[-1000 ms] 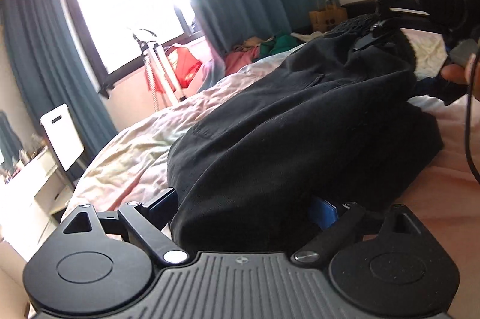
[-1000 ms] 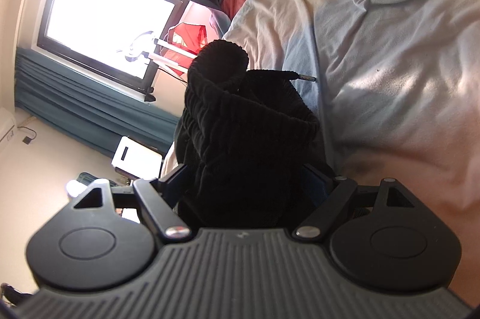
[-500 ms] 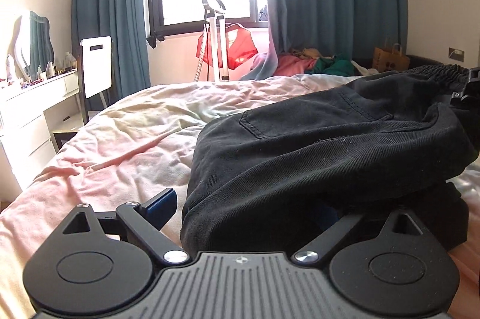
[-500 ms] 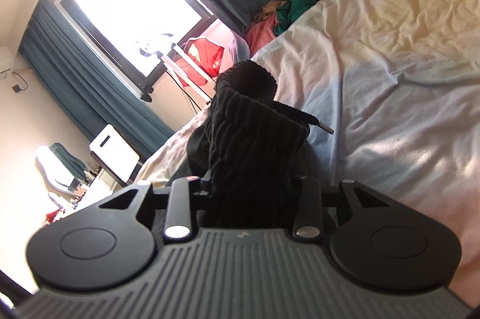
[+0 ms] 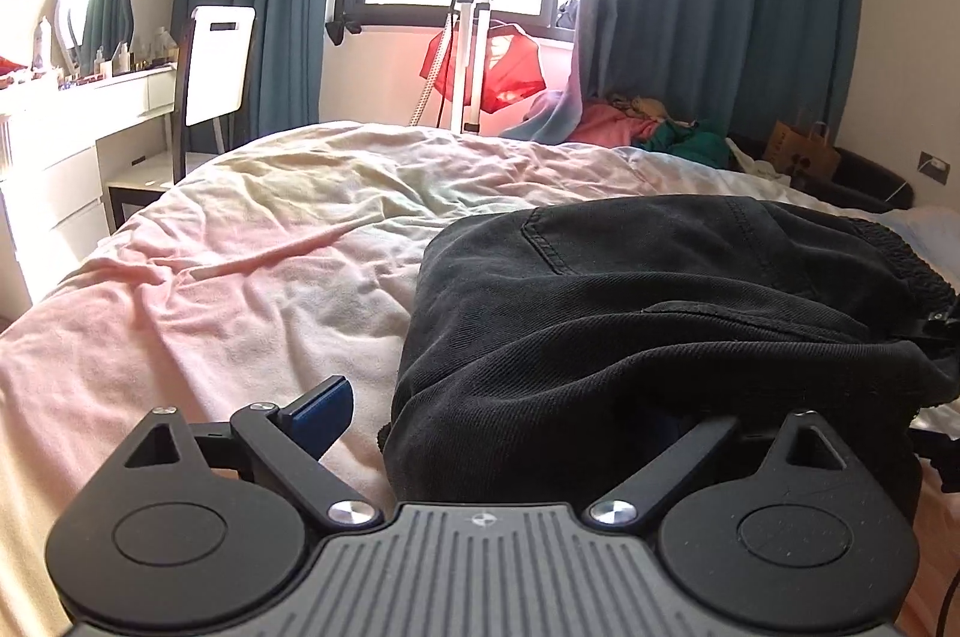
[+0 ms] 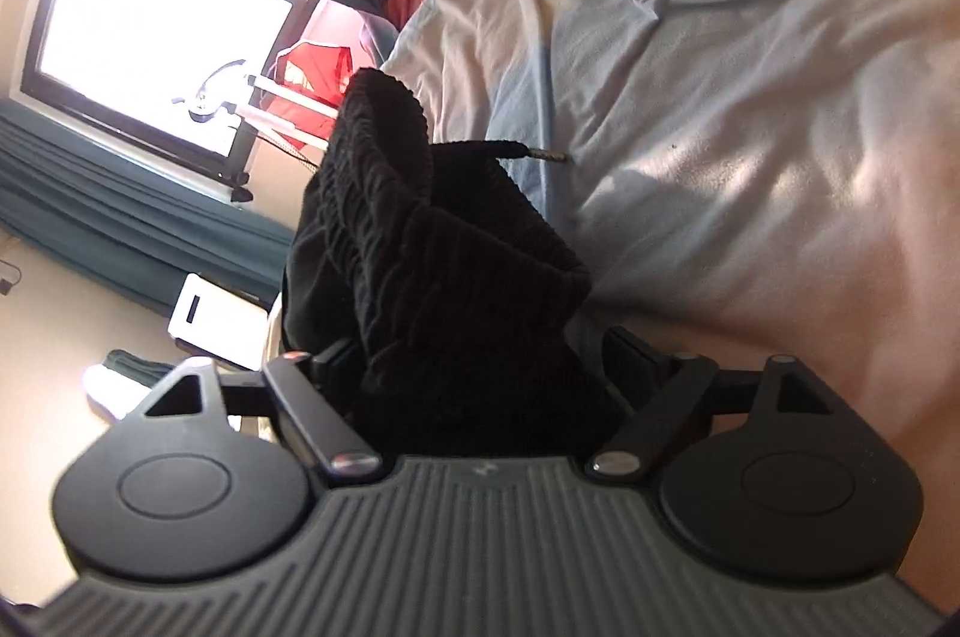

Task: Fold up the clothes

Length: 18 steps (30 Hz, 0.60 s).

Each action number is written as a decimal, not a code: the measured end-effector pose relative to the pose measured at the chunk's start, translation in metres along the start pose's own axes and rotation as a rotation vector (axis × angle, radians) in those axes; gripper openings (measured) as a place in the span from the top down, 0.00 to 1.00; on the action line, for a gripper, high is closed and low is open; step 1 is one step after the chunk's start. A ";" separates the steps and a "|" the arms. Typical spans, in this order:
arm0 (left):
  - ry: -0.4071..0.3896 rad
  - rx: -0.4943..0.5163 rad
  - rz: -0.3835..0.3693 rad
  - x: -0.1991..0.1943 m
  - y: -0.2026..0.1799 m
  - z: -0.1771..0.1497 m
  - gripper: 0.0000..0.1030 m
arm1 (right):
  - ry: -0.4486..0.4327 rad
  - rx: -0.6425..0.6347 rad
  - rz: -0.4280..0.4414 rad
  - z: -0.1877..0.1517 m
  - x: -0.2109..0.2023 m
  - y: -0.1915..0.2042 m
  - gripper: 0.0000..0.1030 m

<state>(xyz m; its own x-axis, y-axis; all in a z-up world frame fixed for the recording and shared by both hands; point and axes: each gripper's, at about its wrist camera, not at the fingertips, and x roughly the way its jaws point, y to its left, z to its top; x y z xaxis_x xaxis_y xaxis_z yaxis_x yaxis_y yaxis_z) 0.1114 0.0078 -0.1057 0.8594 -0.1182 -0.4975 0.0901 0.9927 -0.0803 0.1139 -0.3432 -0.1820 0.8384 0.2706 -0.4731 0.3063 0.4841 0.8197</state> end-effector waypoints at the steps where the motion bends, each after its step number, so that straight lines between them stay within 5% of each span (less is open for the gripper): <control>1: 0.007 -0.009 -0.003 0.000 0.001 0.000 0.06 | 0.037 0.004 0.014 -0.002 0.005 -0.001 0.17; 7: 0.014 -0.060 -0.008 -0.003 0.010 0.001 0.06 | 0.077 -0.059 0.043 -0.009 0.026 0.001 0.08; 10: 0.006 -0.087 -0.010 -0.006 0.015 0.003 0.06 | 0.089 -0.060 0.107 -0.008 0.026 0.006 0.00; 18: 0.011 -0.153 0.020 -0.012 0.025 0.002 0.06 | 0.119 -0.070 0.290 -0.010 0.020 0.023 0.00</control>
<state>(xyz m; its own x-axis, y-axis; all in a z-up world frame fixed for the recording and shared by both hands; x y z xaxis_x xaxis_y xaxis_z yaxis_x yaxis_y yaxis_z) 0.1043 0.0339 -0.0998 0.8543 -0.0991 -0.5102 -0.0061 0.9796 -0.2006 0.1333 -0.3183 -0.1761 0.8265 0.4988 -0.2610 0.0270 0.4279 0.9034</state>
